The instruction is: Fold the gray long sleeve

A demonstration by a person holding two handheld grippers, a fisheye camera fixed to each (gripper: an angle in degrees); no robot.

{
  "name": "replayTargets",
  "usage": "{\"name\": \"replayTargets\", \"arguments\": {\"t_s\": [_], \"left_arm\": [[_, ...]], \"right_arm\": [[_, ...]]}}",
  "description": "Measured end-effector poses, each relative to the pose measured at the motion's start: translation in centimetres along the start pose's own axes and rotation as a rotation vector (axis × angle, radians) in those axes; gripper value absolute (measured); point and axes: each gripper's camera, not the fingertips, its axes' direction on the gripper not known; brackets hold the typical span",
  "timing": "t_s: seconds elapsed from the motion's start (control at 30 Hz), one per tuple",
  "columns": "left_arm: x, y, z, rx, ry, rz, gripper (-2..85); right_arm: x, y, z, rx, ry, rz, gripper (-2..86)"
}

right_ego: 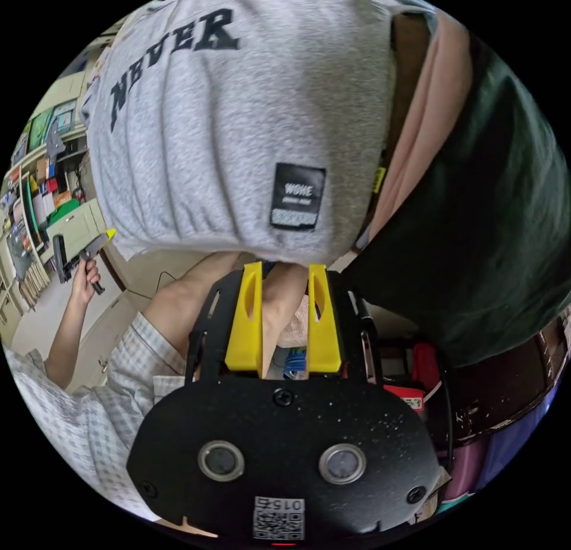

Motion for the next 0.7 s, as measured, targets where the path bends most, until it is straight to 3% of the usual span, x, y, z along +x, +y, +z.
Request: {"name": "replayTargets", "arguments": {"t_s": [0.27, 0.33, 0.43, 0.7], "left_arm": [[5.2, -1.0, -0.3, -0.038, -0.139, 0.025, 0.7], [7.3, -1.3, -0.2, -0.046, -0.221, 0.035, 0.6], [9.5, -1.9, 0.1, -0.085, -0.369, 0.071, 0.5], [11.9, -3.3, 2.7, -0.13, -0.492, 0.032, 0.2]], "right_arm": [[4.1, -6.1, 1.8, -0.05, -0.063, -0.05, 11.1], [5.2, -6.7, 1.8, -0.076, -0.086, -0.055, 6.6], [5.3, -6.1, 1.1, -0.104, 0.008, -0.167, 0.5], [5.2, -6.6, 3.6, -0.075, 0.128, -0.179, -0.5]]}}
